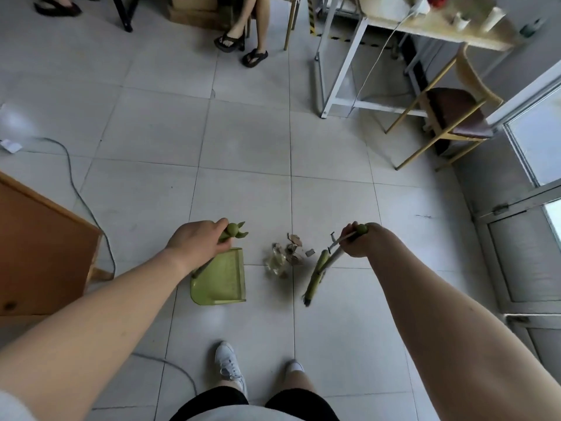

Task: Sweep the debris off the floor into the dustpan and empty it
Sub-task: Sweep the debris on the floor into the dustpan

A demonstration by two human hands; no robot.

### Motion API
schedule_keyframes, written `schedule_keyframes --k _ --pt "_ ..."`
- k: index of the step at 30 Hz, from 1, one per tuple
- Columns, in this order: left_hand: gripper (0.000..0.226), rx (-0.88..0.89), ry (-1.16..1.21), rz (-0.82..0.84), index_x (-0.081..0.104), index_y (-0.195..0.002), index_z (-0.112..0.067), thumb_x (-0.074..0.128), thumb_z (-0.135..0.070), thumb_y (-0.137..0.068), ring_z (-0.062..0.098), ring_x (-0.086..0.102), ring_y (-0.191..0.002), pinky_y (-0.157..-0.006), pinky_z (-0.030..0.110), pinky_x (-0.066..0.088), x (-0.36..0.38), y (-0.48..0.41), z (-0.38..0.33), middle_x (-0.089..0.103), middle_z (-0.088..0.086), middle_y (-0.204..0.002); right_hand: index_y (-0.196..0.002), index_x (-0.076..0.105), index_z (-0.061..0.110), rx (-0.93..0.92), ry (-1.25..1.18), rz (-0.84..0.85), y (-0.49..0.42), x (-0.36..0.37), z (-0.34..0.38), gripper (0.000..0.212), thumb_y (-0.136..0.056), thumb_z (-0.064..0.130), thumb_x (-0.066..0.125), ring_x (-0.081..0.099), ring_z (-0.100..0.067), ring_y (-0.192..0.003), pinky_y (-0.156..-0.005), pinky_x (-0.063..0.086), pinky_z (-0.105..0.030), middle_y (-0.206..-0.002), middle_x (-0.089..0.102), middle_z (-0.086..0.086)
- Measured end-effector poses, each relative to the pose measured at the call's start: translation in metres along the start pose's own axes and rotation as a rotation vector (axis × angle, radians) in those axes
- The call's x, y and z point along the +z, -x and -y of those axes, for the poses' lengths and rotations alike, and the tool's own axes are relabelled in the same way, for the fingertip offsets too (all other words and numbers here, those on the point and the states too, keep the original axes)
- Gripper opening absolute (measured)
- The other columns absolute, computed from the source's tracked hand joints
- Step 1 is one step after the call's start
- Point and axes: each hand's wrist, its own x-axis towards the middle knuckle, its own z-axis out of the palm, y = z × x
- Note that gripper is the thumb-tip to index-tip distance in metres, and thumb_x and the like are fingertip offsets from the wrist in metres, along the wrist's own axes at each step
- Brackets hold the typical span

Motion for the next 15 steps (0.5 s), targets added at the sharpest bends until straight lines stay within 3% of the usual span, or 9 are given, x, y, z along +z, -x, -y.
schedule_keyframes --k 4,8,11,15 --pt "0.031 -0.014 -0.046 -0.018 0.045 -0.106 -0.017 0.041 -0.046 -0.097 0.023 0.056 -0.061 -0.048 0.028 0.035 0.000 -0.002 -0.017 0.059 0.000 -0.074 -0.073 0.049 0.003 -0.085 0.300 -0.021 -0.014 -0.012 0.018 0.028 -0.097 0.016 0.044 0.046 -0.018 -0.029 -0.032 0.042 -0.019 -0.035 0.047 -0.011" --pt "0.032 -0.136 -0.002 -0.052 0.045 -0.104 -0.013 0.038 -0.044 -0.098 0.025 0.059 -0.062 -0.050 0.030 0.043 0.012 0.007 -0.039 0.060 0.004 -0.074 -0.081 0.048 0.001 -0.150 0.681 -0.029 -0.050 -0.019 0.019 0.020 -0.095 0.013 0.041 0.042 -0.015 -0.024 -0.031 0.040 -0.015 -0.063 0.052 -0.016" --pt "0.033 -0.266 0.027 -0.138 0.048 -0.106 -0.011 0.040 -0.042 -0.098 0.026 0.061 -0.062 -0.049 0.030 0.043 0.027 0.016 -0.057 0.062 0.006 -0.075 -0.076 0.048 0.004 -0.182 0.938 0.001 -0.082 -0.025 0.021 0.030 -0.098 0.016 0.031 0.036 -0.013 -0.021 -0.033 0.036 -0.012 -0.040 0.045 -0.007" --pt "0.034 -0.382 -0.011 -0.194 0.052 -0.104 -0.009 0.044 -0.041 -0.097 0.028 0.060 -0.059 -0.046 0.027 0.036 0.046 0.029 -0.091 0.063 0.008 -0.072 -0.076 0.044 0.005 -0.167 1.137 0.071 -0.112 -0.034 0.023 0.029 -0.096 0.009 0.023 0.033 -0.012 -0.021 -0.034 0.034 -0.011 -0.036 0.036 -0.005"
